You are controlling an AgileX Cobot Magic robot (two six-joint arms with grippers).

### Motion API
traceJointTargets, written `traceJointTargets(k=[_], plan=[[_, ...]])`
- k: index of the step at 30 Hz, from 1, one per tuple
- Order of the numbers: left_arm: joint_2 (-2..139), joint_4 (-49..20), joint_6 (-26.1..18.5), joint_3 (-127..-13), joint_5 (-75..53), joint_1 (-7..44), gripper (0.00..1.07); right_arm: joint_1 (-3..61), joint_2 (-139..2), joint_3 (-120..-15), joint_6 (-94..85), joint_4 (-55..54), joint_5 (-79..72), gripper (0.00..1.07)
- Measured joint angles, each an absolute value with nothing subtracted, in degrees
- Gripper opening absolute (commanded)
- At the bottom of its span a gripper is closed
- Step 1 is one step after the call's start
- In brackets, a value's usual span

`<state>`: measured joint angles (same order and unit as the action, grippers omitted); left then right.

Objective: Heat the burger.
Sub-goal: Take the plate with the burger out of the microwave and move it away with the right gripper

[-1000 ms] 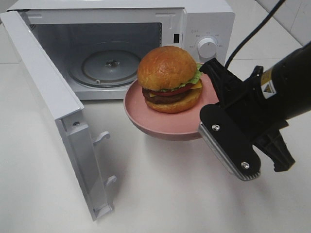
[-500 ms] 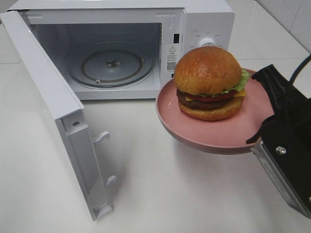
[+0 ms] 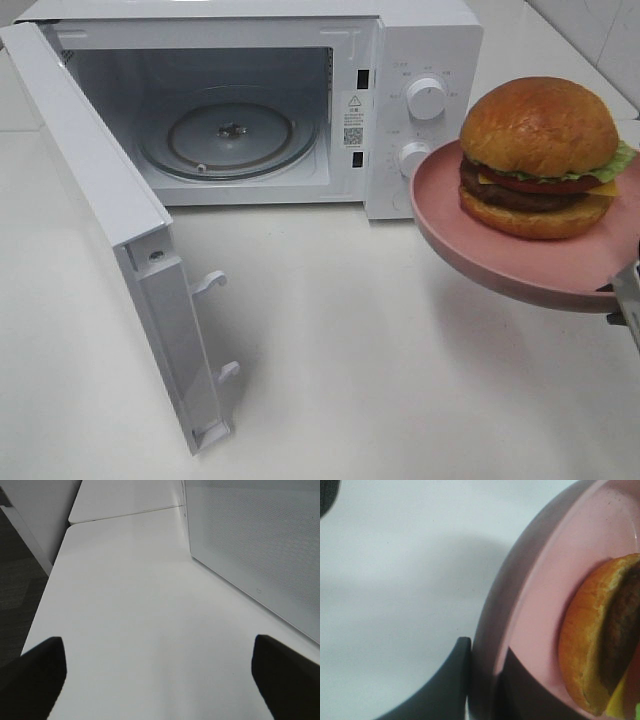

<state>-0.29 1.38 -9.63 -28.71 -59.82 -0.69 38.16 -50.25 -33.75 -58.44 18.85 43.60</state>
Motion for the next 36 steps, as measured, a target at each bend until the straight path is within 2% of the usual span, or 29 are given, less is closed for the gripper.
traceJointTargets(k=[14, 22, 36], plan=[[-0.29, 1.38, -9.63, -28.71, -59.82, -0.69, 0.93, 38.16, -50.59, -33.63, -37.01, 27.73, 45.21, 0.0], [-0.29, 1.38, -9.63, -28.71, -59.82, -0.69, 0.93, 38.16, -57.12, -33.63, -24.24, 33.52, 46.58, 0.0], [-0.29, 1.49, -9.63, -28.71, -59.82, -0.69, 0.93, 38.16, -71.62, -33.63, 15.18, 43.89, 46.58, 0.0]])
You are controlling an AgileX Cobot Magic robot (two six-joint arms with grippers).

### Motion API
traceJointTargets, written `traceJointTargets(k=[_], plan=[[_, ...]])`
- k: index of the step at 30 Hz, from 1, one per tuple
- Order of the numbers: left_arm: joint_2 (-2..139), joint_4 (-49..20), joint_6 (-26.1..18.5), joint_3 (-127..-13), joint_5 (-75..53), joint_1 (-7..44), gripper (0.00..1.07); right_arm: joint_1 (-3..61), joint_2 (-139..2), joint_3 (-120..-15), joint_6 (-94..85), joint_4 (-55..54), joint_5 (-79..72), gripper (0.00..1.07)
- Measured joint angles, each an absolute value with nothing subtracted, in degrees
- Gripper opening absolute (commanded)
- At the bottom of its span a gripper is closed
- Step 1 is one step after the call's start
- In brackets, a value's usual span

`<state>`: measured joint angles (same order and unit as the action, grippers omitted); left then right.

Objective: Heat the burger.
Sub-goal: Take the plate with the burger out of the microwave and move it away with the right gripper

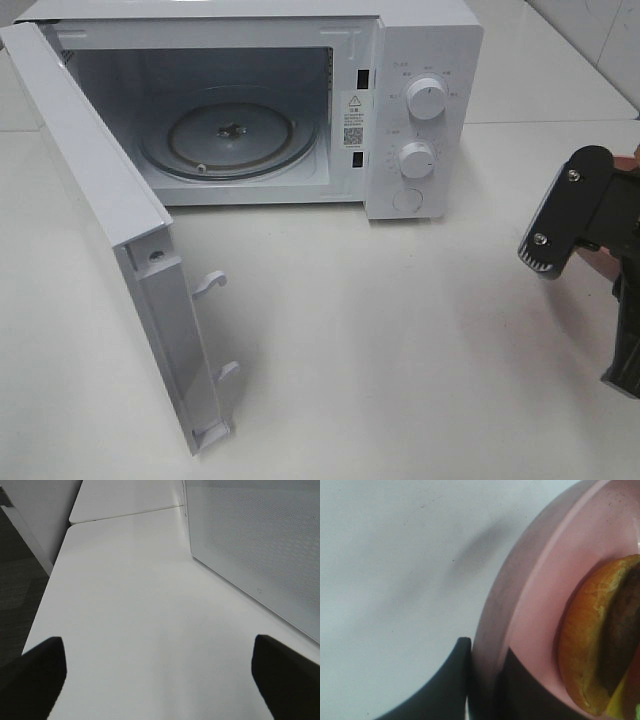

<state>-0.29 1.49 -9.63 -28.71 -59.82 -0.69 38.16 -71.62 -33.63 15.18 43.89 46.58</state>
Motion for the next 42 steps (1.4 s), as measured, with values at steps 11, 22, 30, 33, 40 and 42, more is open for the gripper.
traceJointTargets(k=[11, 22, 30, 33, 40, 42], plan=[[-0.29, 1.55, -9.63, -28.71, -59.82, -0.69, 0.93, 38.16, -78.32, -33.63, 33.86, 46.93, 52.71, 0.0], [-0.29, 1.55, -9.63, -28.71, -59.82, -0.69, 0.93, 37.13, -86.8, -33.8, 46.12, 46.93, 52.88, 0.0], [-0.29, 1.55, -9.63, -28.71, -59.82, -0.69, 0.93, 32.43, -92.48, -34.03, 49.39, 47.38, 51.57, 0.0], [-0.29, 1.55, -9.63, -28.71, -59.82, -0.69, 0.93, 30.71, -94.48, -34.03, 50.42, 48.13, 49.85, 0.0], [-0.29, 1.55, -9.63, -28.71, -59.82, -0.69, 0.93, 27.33, -97.98, -34.09, 51.11, 50.13, 46.52, 0.03], [-0.29, 1.55, -9.63, -28.71, -59.82, -0.69, 0.93, 26.07, -98.89, -34.09, 51.34, 50.76, 45.38, 0.04]])
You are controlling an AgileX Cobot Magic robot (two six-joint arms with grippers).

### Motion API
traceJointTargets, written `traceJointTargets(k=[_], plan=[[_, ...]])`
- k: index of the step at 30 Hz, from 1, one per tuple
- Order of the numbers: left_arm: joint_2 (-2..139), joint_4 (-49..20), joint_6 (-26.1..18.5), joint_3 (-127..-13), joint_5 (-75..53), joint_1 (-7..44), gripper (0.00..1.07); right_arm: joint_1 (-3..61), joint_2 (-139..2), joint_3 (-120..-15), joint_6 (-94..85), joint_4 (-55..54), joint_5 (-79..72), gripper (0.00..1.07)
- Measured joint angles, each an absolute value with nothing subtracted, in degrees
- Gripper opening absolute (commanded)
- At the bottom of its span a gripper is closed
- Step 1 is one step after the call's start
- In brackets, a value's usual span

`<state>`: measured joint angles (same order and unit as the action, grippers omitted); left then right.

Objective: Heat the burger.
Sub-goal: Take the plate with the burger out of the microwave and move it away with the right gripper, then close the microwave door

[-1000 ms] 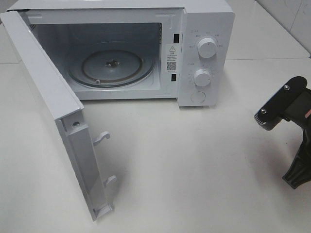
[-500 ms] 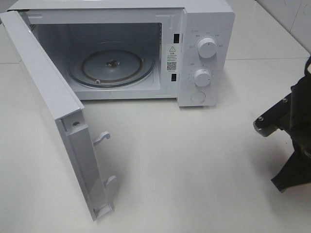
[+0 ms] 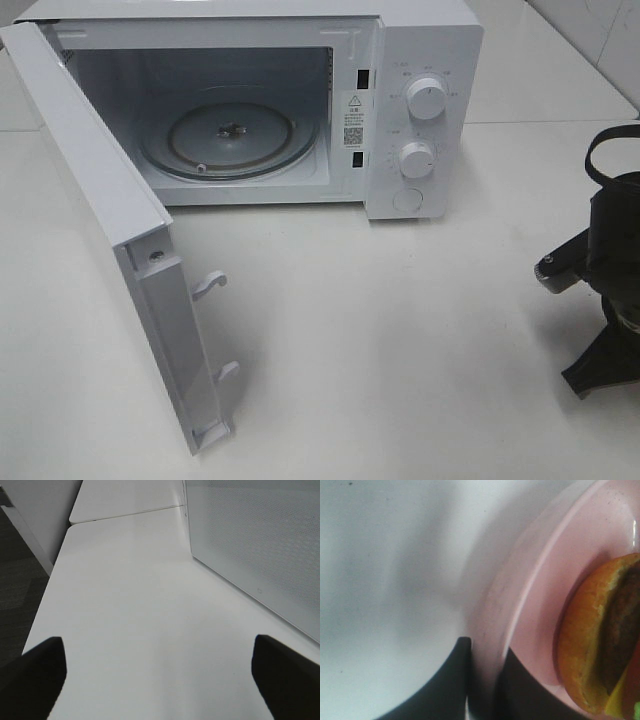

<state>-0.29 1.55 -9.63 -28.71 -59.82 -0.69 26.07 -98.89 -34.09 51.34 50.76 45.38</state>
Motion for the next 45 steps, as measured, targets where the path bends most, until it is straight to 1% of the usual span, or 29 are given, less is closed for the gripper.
traceJointTargets(k=[4, 5, 6, 7, 9, 10, 11, 12, 13, 14, 15, 16, 17, 18, 19, 20, 23, 27, 29, 30, 31, 32, 34, 35, 37, 38, 40, 43, 45], plan=[[-0.29, 1.55, -9.63, -28.71, -59.82, -0.69, 0.93, 25.67, -99.29, -34.09, 51.97, 51.39, 44.52, 0.07], [-0.29, 1.55, -9.63, -28.71, -59.82, -0.69, 0.93, 25.67, -99.41, -34.09, 52.2, 51.97, 43.54, 0.1], [-0.29, 1.55, -9.63, -28.71, -59.82, -0.69, 0.93, 25.67, -99.41, -34.09, 52.2, 51.97, 43.54, 0.1], [-0.29, 1.55, -9.63, -28.71, -59.82, -0.69, 0.93, 25.67, -99.41, -34.09, 52.2, 52.43, 42.4, 0.14], [-0.29, 1.55, -9.63, -28.71, -59.82, -0.69, 0.93, 25.67, -99.41, -34.09, 52.2, 52.48, 42.06, 0.15], [-0.29, 1.55, -9.63, -28.71, -59.82, -0.69, 0.93, 25.67, -99.41, -34.09, 52.2, 52.88, 42.0, 0.18], [-0.29, 1.55, -9.63, -28.71, -59.82, -0.69, 0.93, 25.67, -99.41, -34.09, 52.2, 52.88, 42.0, 0.18], [-0.29, 1.55, -9.63, -28.71, -59.82, -0.69, 0.93, 25.67, -99.41, -34.09, 52.2, 53.06, 42.11, 0.21], [-0.29, 1.55, -9.63, -28.71, -59.82, -0.69, 0.93, 25.67, -99.41, -34.09, 52.2, 53.34, 42.46, 0.25], [-0.29, 1.55, -9.63, -28.71, -59.82, -0.69, 0.93, 25.67, -99.41, -34.09, 52.2, 53.34, 42.46, 0.25], [-0.29, 1.55, -9.63, -28.71, -59.82, -0.69, 0.93, 25.67, -99.41, -34.09, 52.2, 53.34, 42.63, 0.31], [-0.29, 1.55, -9.63, -28.71, -59.82, -0.69, 0.93, 25.67, -99.41, -34.09, 52.2, 53.23, 42.69, 0.34], [-0.29, 1.55, -9.63, -28.71, -59.82, -0.69, 0.93, 25.67, -99.41, -34.09, 52.2, 53.23, 42.69, 0.34], [-0.29, 1.55, -9.63, -28.71, -59.82, -0.69, 0.93, 25.67, -99.41, -34.09, 52.2, 52.43, 42.69, 0.4], [-0.29, 1.55, -9.63, -28.71, -59.82, -0.69, 0.93, 25.67, -99.41, -34.09, 52.2, 52.43, 42.69, 0.4], [-0.29, 1.55, -9.63, -28.71, -59.82, -0.69, 0.93, 25.67, -99.41, -34.09, 52.2, 51.22, 42.69, 0.44], [-0.29, 1.55, -9.63, -28.71, -59.82, -0.69, 0.93, 25.67, -98.84, -34.09, 51.51, 49.39, 42.74, 0.47], [-0.29, 1.55, -9.63, -28.71, -59.82, -0.69, 0.93, 25.67, -96.89, -34.09, 49.27, 47.44, 42.86, 0.47], [-0.29, 1.55, -9.63, -28.71, -59.82, -0.69, 0.93, 25.67, -92.99, -34.03, 43.6, 43.03, 42.91, 0.48], [-0.29, 1.55, -9.63, -28.71, -59.82, -0.69, 0.93, 25.67, -92.99, -34.03, 43.6, 43.03, 42.91, 0.48], [-0.29, 1.55, -9.63, -28.71, -59.82, -0.69, 0.93, 25.67, -91.62, -34.03, 42.0, 41.83, 42.91, 0.53], [-0.29, 1.55, -9.63, -28.71, -59.82, -0.69, 0.93, 25.67, -91.62, -34.03, 42.0, 41.83, 42.91, 0.53], [-0.29, 1.55, -9.63, -28.71, -59.82, -0.69, 0.93, 25.67, -87.49, -34.03, 35.87, 37.24, 42.97, 0.63], [-0.29, 1.55, -9.63, -28.71, -59.82, -0.69, 0.93, 25.67, -87.49, -34.03, 35.87, 37.24, 42.97, 0.63], [-0.29, 1.55, -9.63, -28.71, -59.82, -0.69, 0.93, 25.67, -81.02, -34.55, 27.33, 29.51, 43.72, 0.79], [-0.29, 1.55, -9.63, -28.71, -59.82, -0.69, 0.93, 25.67, -81.02, -34.55, 27.33, 29.51, 43.72, 0.79], [-0.29, 1.55, -9.63, -28.71, -59.82, -0.69, 0.93, 25.67, -75.92, -34.61, 21.89, 24.12, 45.21, 0.84], [-0.29, 1.55, -9.63, -28.71, -59.82, -0.69, 0.93, 25.67, -74.2, -34.61, 20.23, 22.46, 46.07, 0.83], [-0.29, 1.55, -9.63, -28.71, -59.82, -0.69, 0.93, 25.67, -67.78, -34.61, 13.87, 17.19, 49.62, 0.81]])
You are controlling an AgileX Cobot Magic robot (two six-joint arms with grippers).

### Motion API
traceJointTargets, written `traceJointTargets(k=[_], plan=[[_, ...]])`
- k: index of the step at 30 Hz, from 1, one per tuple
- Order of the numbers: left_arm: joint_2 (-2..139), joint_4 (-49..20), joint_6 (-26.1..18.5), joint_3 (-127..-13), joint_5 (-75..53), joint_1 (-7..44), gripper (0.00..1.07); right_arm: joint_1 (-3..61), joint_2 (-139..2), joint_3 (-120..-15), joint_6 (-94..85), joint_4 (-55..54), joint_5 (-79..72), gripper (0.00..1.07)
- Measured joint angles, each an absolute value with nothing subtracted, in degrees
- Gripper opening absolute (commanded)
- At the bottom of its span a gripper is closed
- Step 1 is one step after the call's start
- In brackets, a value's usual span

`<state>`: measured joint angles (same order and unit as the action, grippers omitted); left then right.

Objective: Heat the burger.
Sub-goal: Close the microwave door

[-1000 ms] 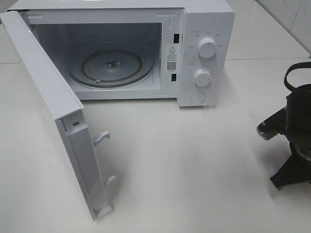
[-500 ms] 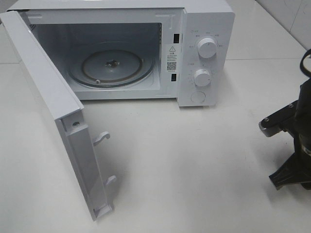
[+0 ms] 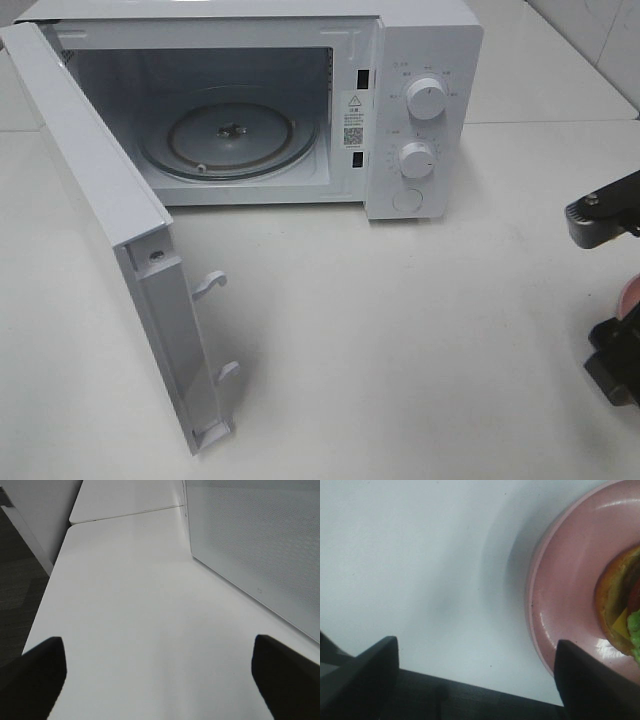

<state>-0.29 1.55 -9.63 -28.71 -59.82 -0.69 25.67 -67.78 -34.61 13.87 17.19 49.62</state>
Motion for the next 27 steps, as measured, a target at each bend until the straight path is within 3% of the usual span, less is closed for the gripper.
traceJointTargets(k=[8, 27], plan=[[-0.29, 1.55, -9.63, -28.71, -59.82, -0.69, 0.93, 25.67, -53.63, -34.61, 8.25, 9.85, 52.88, 0.78], [-0.29, 1.55, -9.63, -28.71, -59.82, -0.69, 0.93, 25.67, -25.73, -31.4, 7.62, 7.62, 57.41, 0.77]])
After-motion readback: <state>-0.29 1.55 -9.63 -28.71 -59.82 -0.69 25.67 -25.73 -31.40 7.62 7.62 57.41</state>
